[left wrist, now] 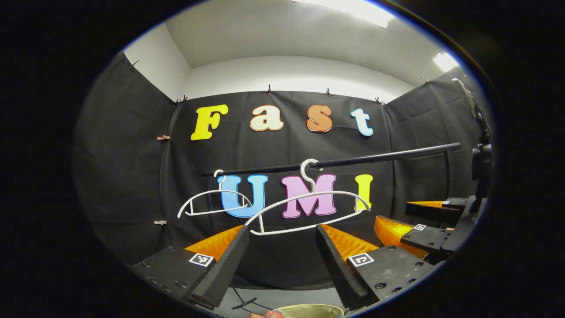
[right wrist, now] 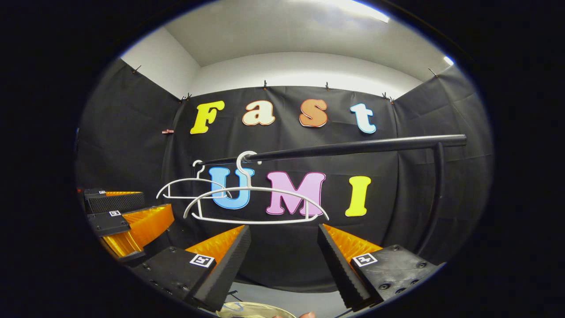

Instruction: Grasp the clothes on the hanger with both hands and then place them into the laundry hamper below.

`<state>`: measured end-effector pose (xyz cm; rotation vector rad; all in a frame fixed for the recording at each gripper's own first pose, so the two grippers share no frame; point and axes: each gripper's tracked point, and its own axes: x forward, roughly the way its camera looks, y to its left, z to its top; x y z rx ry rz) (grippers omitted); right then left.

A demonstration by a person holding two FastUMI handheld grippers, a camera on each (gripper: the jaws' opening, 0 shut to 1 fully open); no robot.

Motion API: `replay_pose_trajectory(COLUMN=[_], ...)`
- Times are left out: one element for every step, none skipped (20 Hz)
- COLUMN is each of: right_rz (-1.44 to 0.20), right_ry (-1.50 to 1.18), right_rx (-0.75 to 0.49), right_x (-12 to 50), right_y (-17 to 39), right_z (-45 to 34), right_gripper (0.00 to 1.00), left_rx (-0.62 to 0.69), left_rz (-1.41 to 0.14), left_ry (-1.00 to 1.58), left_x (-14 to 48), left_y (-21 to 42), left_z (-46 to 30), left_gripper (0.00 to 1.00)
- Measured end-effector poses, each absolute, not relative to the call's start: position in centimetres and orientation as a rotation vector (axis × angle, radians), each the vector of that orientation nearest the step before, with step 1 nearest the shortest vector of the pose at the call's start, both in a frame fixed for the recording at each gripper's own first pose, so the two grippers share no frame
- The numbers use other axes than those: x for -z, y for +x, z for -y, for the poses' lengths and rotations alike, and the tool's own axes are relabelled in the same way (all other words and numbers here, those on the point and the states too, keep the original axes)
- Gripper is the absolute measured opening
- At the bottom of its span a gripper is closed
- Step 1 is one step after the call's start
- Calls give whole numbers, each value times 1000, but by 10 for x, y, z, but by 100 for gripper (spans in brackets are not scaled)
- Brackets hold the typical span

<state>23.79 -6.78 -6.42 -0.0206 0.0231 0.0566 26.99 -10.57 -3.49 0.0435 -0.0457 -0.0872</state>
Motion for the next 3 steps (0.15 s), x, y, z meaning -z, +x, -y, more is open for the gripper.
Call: replay_pose_trajectory(right_rz=[-19, -13, -9], right_ry=[-16, -12, -10], right_rx=[-52, -48, -43], right_x=[62, 60, 60], right_y=[237, 236, 237], right_z=[70, 73, 74], right_gripper=[98, 99, 99], left_rx=[89, 90, 87], left_rz=[44, 44, 44], left_ry=[43, 42, 43], left_x=[36, 35, 34], left_y=[270, 271, 271], left_z=[107, 107, 107], left_gripper=[92, 92, 95])
